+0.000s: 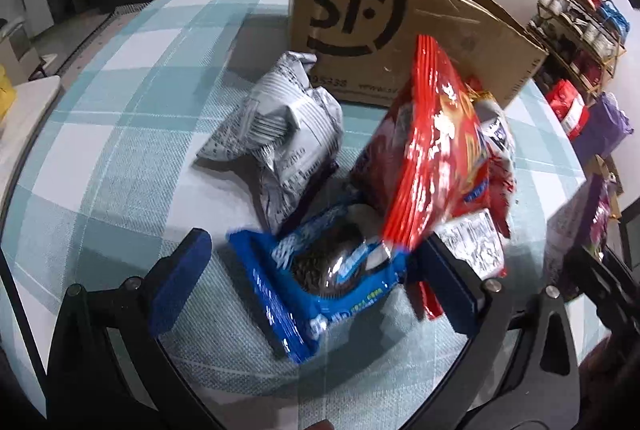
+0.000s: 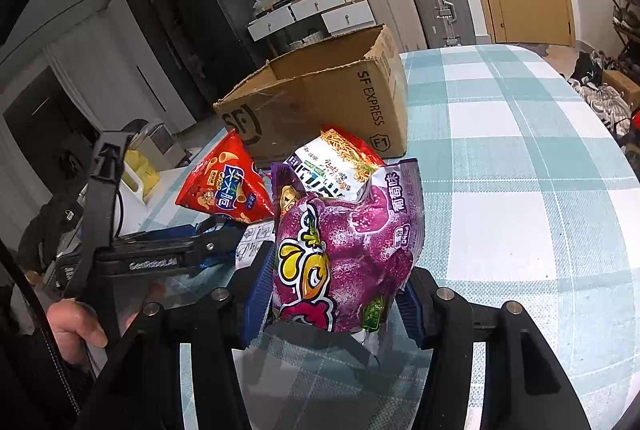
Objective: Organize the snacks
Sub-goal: 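Grasp the blue Oreo pack with the left tool while the right tool holds the purple bag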
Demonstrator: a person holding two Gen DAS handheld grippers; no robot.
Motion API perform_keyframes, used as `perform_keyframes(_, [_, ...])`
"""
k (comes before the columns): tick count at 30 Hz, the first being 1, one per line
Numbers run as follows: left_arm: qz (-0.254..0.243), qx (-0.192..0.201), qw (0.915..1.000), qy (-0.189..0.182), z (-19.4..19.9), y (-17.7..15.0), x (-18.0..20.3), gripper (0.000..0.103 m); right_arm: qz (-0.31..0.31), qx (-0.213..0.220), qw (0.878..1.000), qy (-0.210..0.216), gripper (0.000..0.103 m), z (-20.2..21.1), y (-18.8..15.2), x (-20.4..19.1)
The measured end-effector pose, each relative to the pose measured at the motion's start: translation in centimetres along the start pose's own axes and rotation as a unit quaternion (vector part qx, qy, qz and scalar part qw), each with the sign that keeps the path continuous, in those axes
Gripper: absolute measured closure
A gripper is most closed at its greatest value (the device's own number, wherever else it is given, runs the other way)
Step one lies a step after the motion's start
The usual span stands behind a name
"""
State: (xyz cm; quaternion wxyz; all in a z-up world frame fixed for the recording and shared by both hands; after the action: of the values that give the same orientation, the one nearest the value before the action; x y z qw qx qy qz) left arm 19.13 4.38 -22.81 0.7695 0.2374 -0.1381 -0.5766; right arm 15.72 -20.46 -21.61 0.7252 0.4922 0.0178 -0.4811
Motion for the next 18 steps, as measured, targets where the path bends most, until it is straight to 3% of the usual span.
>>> perform_keyframes(4, [-0.004,-0.001,1.0000,-0.002,-0.3,0.1,0.0,0.006,-0.003,-0.003,1.000,0.007,0.046,-0.1,-0.2,0.0])
perform_keyframes(6, [-0.012,0.003,0.9999,-0.003,0.0,-0.1,-0.1,0.015,-0.003,-0.003,1.000,0.007,0.046,0.0,-0.2,-0.1])
perform_keyframes(8, [-0.020,0.009,0.9997,-0.012,0.3,-0.3,-0.1,0.037,-0.002,-0.002,1.000,0.008,0.046,0.0,-0.2,-0.2])
perform_keyframes(11, [-0.034,0.016,0.9990,-0.024,0.8,-0.7,-0.2,0.052,-0.002,-0.004,1.000,0.009,0.046,-0.1,-0.2,-0.3])
perform_keyframes(18, [-0.035,0.010,0.9978,-0.055,1.6,-1.8,-2.1,0.056,-0.005,-0.004,1.000,0.012,0.046,0.0,-0.3,-0.7])
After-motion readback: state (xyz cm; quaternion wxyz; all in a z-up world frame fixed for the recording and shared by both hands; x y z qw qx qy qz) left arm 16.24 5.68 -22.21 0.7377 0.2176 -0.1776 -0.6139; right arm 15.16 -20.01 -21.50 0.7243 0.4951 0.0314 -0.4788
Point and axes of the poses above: each gripper's, at about its wrist camera, not at the fingertips, and z roughly against the way its jaws point, x to its right, y to its top, the point moved 5 cm from there along -z, roughly the way its jaws point, and after that the axes turned 13 degrees about y, right-handed, at the moved point
